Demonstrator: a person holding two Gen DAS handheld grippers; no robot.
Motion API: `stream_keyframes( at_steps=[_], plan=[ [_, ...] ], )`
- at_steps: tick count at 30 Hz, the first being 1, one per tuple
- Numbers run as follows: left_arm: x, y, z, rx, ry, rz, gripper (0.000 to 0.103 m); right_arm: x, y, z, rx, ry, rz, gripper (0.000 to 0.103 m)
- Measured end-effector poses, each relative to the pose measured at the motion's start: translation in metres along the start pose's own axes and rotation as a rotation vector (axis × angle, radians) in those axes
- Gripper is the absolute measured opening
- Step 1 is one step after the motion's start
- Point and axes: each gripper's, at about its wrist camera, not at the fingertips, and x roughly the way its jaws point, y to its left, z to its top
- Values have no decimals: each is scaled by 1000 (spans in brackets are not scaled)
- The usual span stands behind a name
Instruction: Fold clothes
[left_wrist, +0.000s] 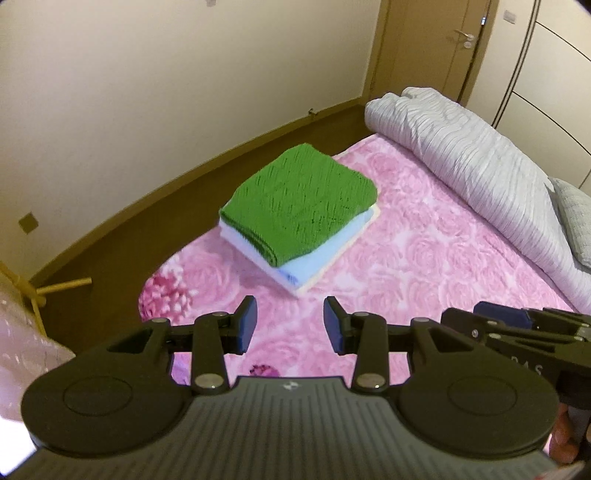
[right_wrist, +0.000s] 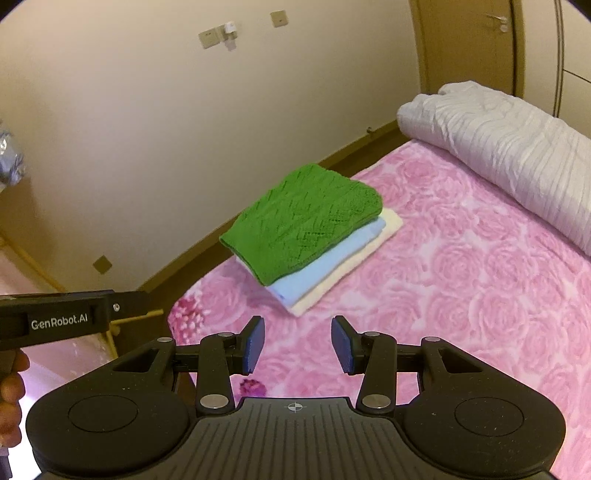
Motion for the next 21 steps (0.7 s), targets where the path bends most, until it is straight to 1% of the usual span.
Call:
stream_keyframes(
  at_steps=[4,11,21],
  plan=[
    [13,-4,1,-25,24,2,35,10,-8,4,-11,26,2,44],
    [38,-6,6,-50,42,29,35,38,-23,21,-10,74,3,44],
    [79,-6,21,-47,73,51,35,83,-32,47,-17,132,18,44]
  ],
)
